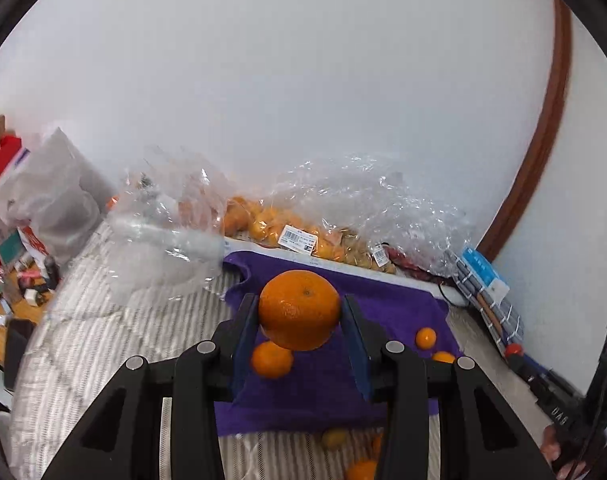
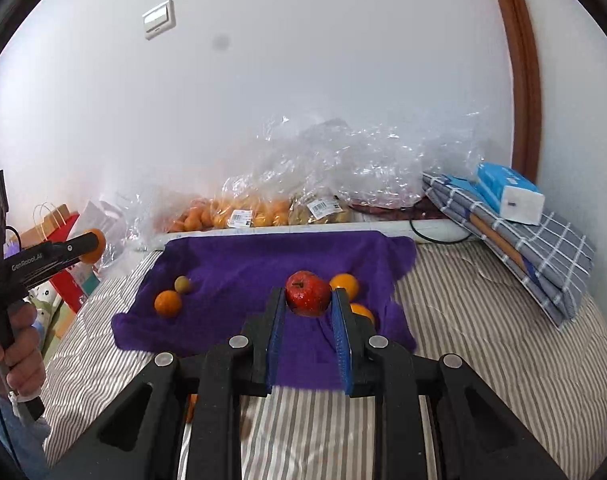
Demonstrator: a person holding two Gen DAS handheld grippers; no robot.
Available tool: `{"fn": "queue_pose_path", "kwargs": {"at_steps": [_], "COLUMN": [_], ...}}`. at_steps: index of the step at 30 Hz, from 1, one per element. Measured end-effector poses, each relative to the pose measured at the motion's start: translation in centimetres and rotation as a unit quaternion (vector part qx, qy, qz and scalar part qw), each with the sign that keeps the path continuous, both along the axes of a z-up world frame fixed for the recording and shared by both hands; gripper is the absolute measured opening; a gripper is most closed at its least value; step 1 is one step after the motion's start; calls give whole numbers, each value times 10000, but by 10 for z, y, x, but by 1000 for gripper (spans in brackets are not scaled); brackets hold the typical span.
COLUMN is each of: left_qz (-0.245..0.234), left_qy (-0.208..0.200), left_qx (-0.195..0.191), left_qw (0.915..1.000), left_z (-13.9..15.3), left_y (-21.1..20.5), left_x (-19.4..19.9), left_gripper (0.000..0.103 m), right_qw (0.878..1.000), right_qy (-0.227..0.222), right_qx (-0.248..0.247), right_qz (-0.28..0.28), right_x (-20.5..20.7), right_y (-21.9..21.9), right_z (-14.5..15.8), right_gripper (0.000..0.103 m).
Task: Organize fruits
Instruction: 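Carry the red fruit and the mandarin over the purple towel with both grippers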
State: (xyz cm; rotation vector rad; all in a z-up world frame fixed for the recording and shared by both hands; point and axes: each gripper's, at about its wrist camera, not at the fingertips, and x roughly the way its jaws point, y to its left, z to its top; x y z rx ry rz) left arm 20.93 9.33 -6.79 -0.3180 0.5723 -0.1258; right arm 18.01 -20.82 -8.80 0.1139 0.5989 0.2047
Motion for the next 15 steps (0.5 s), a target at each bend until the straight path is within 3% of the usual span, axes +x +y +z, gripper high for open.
{"fn": "queue_pose_path", "kwargs": {"at_steps": [6,15], "left_qz": [-28,-177], "left_qy": [204,410], "left_qx": [-163,-187], "left_qw": [9997,9988], "left_z": [-24,-61], "left_y": [-13,-15], "left_x": [32,44], "left_gripper": [39,39], "right_qw": [9998,9969], "right_qy": [126,730], "right_qx": [0,49], "right_qz": [135,288], "right_x": [29,57], "right_y": [7,8], "right_z": [-15,-66], "right_gripper": [24,24]}}
